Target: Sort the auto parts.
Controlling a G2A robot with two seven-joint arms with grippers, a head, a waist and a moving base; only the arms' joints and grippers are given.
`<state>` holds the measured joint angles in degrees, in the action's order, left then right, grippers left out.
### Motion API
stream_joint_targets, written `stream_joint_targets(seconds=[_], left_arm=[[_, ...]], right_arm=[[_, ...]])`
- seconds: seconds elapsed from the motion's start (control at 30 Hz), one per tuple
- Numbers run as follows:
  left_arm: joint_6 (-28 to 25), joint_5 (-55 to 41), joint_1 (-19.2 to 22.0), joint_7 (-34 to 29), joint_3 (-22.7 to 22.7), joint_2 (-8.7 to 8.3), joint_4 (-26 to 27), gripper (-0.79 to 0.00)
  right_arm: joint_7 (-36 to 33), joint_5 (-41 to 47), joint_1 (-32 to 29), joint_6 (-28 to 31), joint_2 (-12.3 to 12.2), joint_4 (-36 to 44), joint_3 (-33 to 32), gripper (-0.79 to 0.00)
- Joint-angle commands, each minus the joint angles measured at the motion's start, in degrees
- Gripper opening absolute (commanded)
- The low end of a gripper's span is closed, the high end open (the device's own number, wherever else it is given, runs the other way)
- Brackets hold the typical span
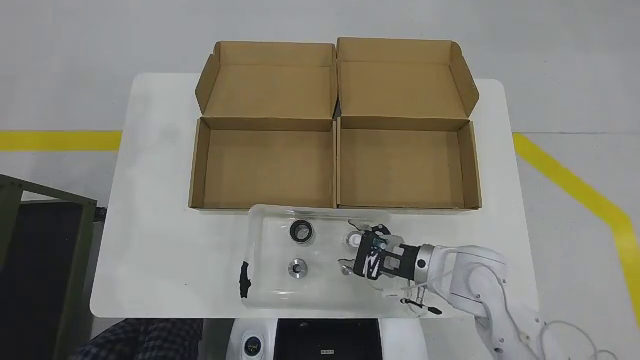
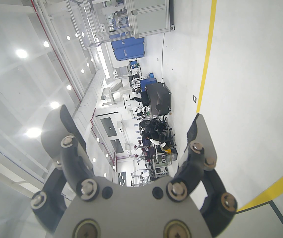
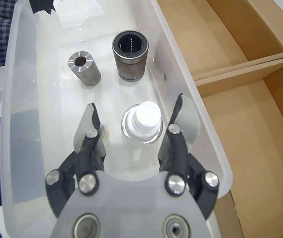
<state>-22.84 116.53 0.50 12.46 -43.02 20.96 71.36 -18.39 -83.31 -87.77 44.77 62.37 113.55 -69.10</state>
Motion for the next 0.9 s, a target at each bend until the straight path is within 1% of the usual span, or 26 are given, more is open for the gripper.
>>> stream_joint_targets(seconds=[0.0, 0.03, 0.07, 0.1, 0.17, 0.33, 0.47, 0.87], left_arm=[[0.0, 0.0, 0.0, 0.0, 0.0, 0.00, 0.0, 0.000], [0.0, 0.0, 0.0, 0.0, 0.0, 0.00, 0.0, 0.000], [0.0, 0.0, 0.0, 0.0, 0.0, 0.00, 0.0, 0.000], [0.0, 0.0, 0.0, 0.0, 0.0, 0.00, 0.0, 0.000], [0.0, 0.0, 0.0, 0.0, 0.0, 0.00, 0.0, 0.000], [0.0, 0.0, 0.0, 0.0, 0.0, 0.00, 0.0, 0.000], [0.0, 0.0, 0.0, 0.0, 0.0, 0.00, 0.0, 0.000], [0.0, 0.0, 0.0, 0.0, 0.0, 0.00, 0.0, 0.000]], right_arm=[[-0.8, -0.1, 0.3, 0.0, 0.0, -0.1, 0.2, -0.563], [-1.1, 0.1, 0.4, 0.0, -0.1, -0.1, 0.3, -0.594], [-1.3, 0.2, 0.5, 0.0, -0.1, -0.2, 0.5, -0.671], [-1.5, 0.3, 0.6, 0.0, -0.1, -0.2, 0.5, -0.717], [-1.6, 0.6, 0.8, 0.1, -0.1, 0.0, 0.6, -0.785], [-1.0, 1.6, 0.7, 0.4, -0.4, 0.9, 0.0, -0.785], [0.9, 3.5, 0.4, 1.3, -0.6, 1.6, -1.0, -0.785], [10.2, 14.2, -0.3, 2.5, -1.1, 1.5, -5.3, -0.785]])
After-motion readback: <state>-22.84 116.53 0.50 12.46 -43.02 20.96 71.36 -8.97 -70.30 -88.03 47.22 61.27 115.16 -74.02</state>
